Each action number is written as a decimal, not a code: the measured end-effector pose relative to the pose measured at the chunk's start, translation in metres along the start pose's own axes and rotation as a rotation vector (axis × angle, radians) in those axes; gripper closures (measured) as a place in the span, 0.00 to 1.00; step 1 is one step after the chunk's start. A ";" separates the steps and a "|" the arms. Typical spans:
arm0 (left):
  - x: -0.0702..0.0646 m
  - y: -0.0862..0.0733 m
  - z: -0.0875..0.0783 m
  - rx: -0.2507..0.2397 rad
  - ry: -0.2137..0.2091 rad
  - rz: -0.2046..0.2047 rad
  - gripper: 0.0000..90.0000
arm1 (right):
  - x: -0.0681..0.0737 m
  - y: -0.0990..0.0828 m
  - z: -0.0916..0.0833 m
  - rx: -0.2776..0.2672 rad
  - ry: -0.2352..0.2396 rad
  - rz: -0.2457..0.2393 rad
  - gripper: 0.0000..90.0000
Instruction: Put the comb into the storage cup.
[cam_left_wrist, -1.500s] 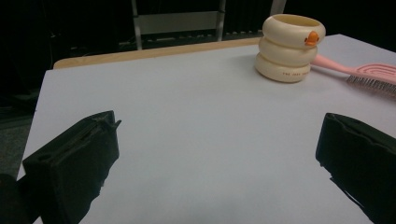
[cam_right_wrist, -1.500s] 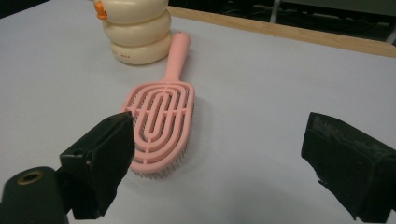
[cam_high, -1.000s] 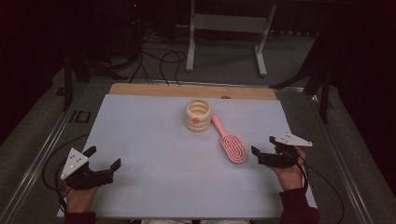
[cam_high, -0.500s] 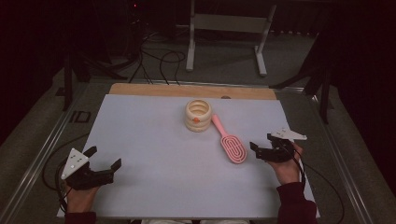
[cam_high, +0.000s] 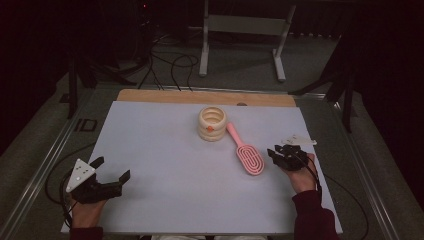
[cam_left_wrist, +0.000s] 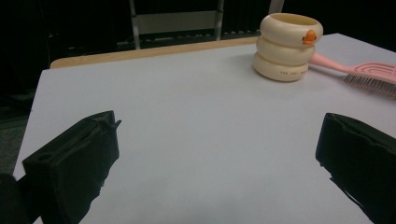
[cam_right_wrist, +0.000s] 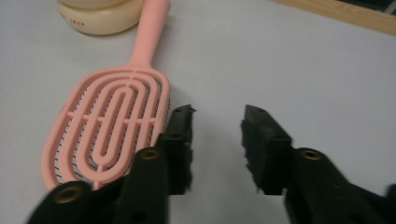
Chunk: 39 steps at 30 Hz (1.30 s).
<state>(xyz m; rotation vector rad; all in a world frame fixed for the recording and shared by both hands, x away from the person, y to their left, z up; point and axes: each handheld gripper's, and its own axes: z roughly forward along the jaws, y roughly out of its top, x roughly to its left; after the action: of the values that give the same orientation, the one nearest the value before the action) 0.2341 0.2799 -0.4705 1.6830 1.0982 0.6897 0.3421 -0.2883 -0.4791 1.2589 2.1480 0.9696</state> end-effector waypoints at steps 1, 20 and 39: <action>0.000 0.000 0.000 -0.001 0.000 0.000 0.00 | 0.000 0.000 0.001 0.006 0.002 0.000 0.79; -0.001 -0.001 0.001 0.003 -0.005 0.002 0.00 | 0.014 -0.008 0.016 0.086 0.034 -0.101 1.00; -0.003 -0.001 0.001 0.000 -0.001 0.005 0.00 | 0.033 -0.020 0.013 0.107 0.085 -0.155 1.00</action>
<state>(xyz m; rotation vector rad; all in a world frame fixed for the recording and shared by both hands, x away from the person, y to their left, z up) 0.2333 0.2770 -0.4714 1.6867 1.0931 0.6918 0.3243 -0.2613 -0.5042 1.0973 2.3524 0.8679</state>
